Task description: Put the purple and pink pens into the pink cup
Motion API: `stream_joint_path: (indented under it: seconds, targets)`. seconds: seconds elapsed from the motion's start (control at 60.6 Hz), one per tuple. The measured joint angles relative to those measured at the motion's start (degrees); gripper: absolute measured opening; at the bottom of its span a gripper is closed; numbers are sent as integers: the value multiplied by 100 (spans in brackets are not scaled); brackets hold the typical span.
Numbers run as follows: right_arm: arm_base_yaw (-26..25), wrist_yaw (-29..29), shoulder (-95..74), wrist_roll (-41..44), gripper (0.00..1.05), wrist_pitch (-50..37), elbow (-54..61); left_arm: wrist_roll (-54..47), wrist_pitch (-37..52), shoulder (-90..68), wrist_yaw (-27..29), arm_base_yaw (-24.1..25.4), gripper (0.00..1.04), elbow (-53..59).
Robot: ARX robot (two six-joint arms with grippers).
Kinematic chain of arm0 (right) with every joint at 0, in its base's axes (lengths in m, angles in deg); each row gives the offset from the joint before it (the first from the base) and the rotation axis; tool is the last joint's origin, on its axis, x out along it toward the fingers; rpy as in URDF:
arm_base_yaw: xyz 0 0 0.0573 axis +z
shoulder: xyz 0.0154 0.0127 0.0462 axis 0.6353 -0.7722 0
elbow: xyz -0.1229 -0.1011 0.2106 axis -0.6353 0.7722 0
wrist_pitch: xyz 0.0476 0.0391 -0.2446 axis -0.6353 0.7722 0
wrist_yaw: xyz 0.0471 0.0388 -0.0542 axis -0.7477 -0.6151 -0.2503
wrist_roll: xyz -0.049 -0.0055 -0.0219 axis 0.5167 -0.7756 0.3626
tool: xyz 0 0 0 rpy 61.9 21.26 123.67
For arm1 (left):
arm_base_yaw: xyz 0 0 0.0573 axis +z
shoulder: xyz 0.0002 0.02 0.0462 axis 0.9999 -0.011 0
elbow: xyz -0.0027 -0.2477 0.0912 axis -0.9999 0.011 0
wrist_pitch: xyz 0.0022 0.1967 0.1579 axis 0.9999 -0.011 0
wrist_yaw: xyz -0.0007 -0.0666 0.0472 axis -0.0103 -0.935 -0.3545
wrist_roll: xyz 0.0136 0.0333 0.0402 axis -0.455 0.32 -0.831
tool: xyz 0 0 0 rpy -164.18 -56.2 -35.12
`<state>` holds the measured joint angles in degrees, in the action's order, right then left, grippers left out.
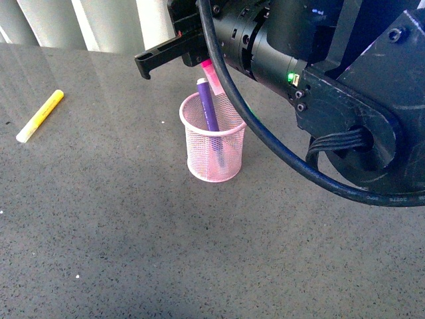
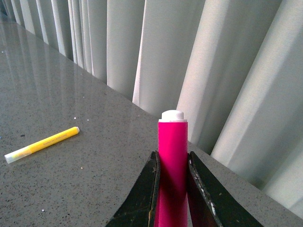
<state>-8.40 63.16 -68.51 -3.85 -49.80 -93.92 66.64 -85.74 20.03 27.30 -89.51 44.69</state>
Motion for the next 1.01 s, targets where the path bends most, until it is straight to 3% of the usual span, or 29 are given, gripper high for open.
stream_joint_path:
  seconds: [0.858, 1.007]
  targets:
    - [55, 199, -396, -365, 12, -400, 199, 0, 0, 0, 0, 0, 98, 0]
    - [76, 289, -396, -407, 35, -369, 317, 0, 0, 0, 0, 0, 98, 0]
